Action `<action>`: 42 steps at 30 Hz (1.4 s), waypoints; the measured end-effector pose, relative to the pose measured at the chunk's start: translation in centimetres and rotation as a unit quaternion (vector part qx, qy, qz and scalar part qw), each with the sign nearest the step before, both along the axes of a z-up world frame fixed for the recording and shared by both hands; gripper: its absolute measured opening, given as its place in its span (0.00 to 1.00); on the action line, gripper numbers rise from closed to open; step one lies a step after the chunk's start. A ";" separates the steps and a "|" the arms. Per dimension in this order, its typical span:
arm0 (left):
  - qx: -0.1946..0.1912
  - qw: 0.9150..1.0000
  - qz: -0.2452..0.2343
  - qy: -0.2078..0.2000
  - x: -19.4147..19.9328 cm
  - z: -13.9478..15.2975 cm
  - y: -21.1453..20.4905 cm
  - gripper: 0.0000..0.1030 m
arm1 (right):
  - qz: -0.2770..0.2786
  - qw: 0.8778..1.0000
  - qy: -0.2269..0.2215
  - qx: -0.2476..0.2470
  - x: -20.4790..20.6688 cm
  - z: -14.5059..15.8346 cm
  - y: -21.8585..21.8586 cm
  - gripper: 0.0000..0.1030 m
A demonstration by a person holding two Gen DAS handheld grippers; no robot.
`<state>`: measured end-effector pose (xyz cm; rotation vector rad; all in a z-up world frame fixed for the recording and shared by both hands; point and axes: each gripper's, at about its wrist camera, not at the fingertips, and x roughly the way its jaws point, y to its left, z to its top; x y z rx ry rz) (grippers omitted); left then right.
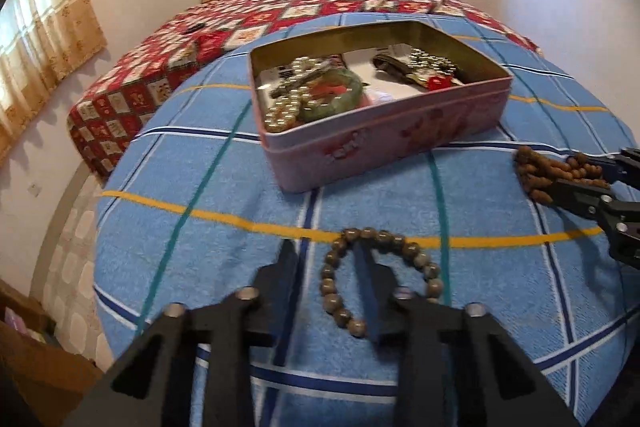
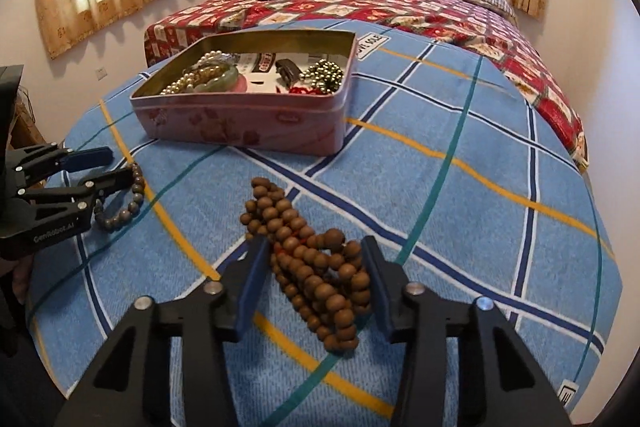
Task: Organize jewelry
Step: 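Grasp the wooden bead bracelet with the left tool while the right tool grasps the brown prayer beads, then carry the wooden bead bracelet and brown prayer beads into the pink tin with both tools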
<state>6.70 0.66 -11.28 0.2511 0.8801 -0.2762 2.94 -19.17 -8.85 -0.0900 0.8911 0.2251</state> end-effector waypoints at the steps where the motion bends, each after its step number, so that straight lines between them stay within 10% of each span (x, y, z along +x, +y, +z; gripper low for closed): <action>1: -0.001 1.000 -0.004 0.001 0.0 0.0 -0.1 0.18 | 0.004 1.000 -0.001 -0.002 -0.2 0.0 0.2 0.36; 42: -0.028 0.995 -0.008 -0.094 0.2 8.6 -0.4 0.07 | 0.017 0.997 -0.081 0.014 0.3 5.2 1.1 0.22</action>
